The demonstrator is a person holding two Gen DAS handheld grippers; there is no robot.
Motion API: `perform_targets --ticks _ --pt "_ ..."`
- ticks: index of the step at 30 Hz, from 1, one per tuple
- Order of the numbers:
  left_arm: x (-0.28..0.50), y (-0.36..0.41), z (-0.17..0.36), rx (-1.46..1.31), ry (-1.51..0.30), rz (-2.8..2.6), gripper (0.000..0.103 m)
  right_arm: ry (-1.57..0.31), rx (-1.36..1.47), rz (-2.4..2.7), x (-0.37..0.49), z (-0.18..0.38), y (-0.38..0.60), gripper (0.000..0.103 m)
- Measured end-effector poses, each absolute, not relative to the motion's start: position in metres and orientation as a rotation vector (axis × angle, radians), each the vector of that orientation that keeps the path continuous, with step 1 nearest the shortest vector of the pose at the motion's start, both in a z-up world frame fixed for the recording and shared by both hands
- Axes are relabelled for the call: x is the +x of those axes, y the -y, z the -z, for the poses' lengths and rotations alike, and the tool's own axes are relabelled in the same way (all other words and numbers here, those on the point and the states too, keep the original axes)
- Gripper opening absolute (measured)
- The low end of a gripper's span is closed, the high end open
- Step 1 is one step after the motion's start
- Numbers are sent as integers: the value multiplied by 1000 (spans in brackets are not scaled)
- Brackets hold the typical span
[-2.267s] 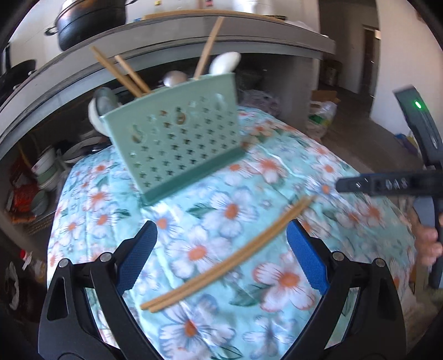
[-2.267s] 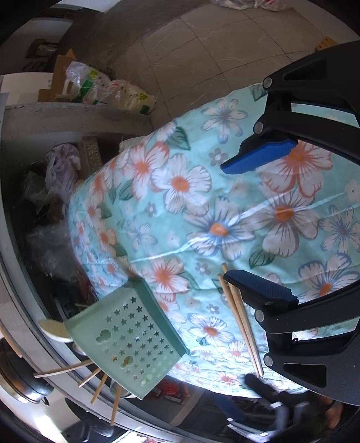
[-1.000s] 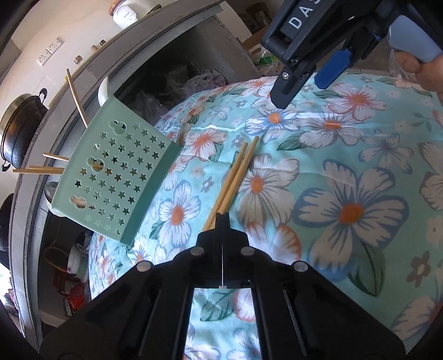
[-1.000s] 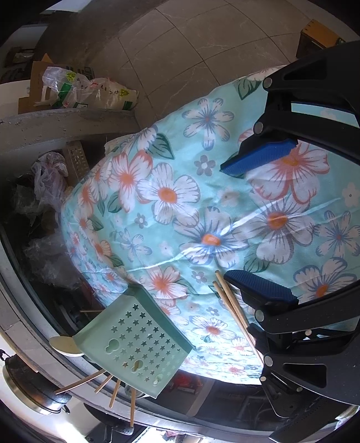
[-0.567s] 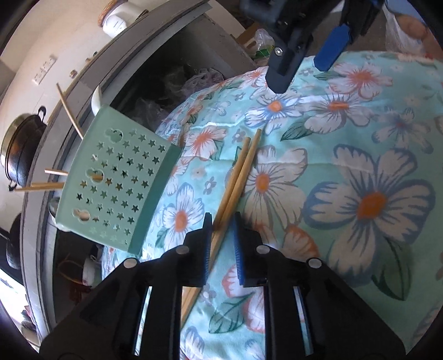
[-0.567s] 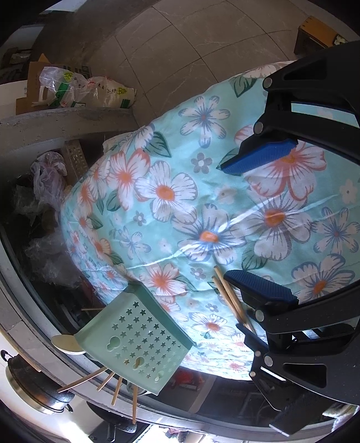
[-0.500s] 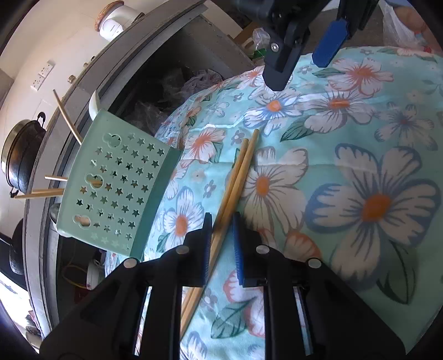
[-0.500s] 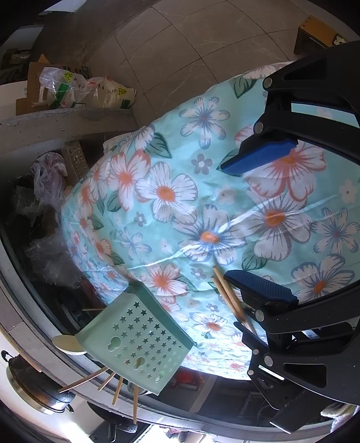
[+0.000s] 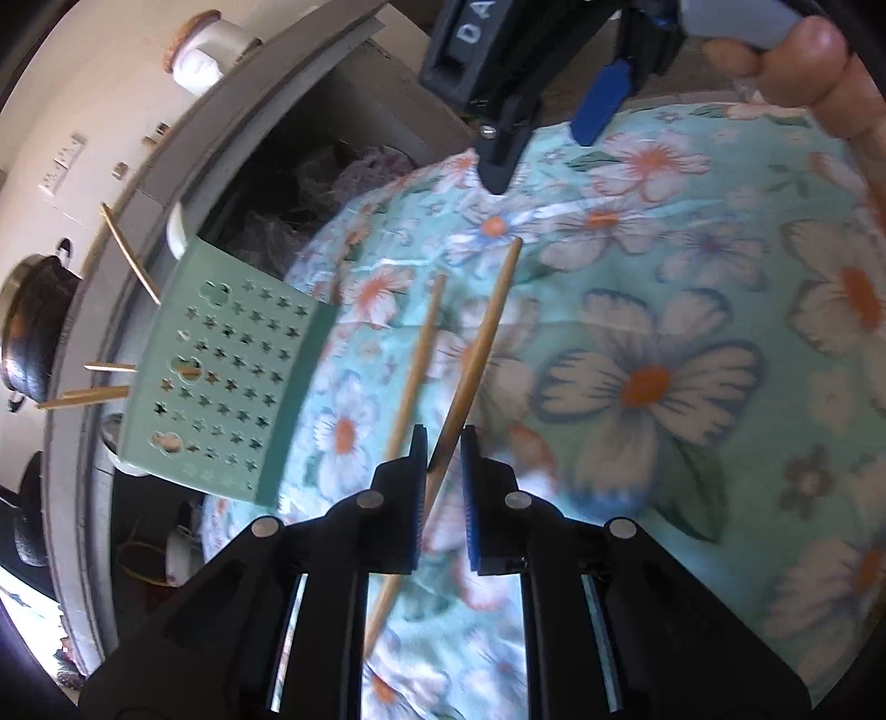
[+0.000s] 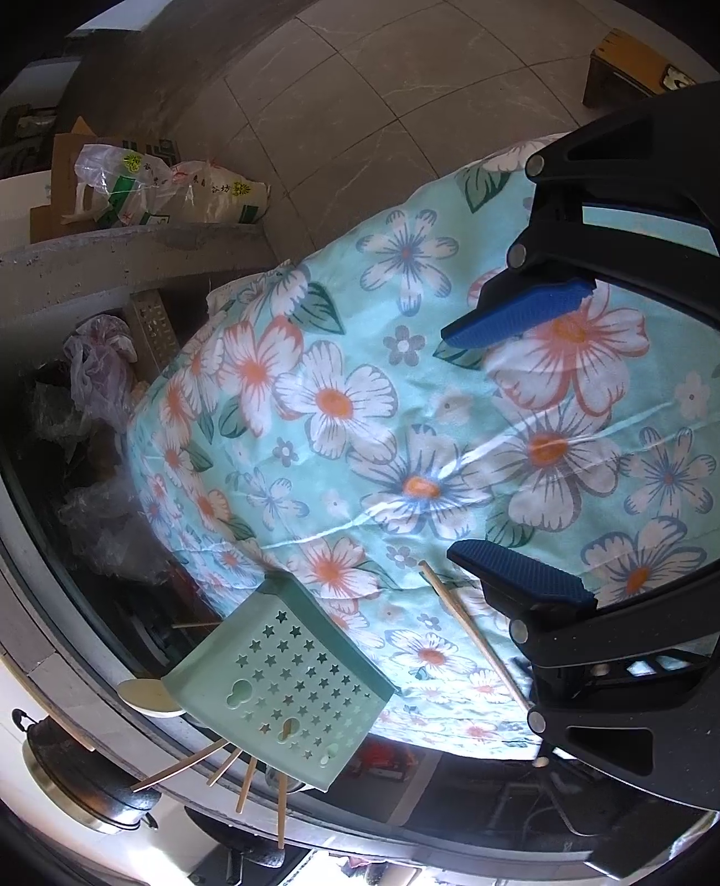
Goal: Organize utensils
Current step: 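Hold the chopstick upright in the left tool while the right tool grasps the last chopstick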
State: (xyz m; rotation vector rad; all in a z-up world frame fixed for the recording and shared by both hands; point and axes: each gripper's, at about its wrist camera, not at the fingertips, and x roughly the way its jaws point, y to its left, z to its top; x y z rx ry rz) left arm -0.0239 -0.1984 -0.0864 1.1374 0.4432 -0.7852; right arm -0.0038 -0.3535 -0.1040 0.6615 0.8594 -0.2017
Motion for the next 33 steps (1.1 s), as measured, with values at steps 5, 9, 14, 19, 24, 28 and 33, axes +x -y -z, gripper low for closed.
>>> perform_targets --ticks 5,9,14,19,24,28,33 --pt "-31 195 80 1103 -487 834 18 -859 668 210 -5 105 355 70" --pt "-30 196 68 1033 -505 886 31 -857 673 214 -6 105 355 70" --pt "-27 210 71 1021 -481 903 32 -858 676 213 -6 104 355 70" --pt "-19 222 84 1052 -463 907 32 -858 679 212 -6 104 355 70" --pt "-14 228 86 1057 -448 906 32 -862 691 211 -5 108 355 70" --pt "-11 232 87 1043 -462 911 29 -869 698 205 -3 111 355 70" --pt "-11 234 91 1042 -466 939 13 -870 699 205 -2 111 355 70"
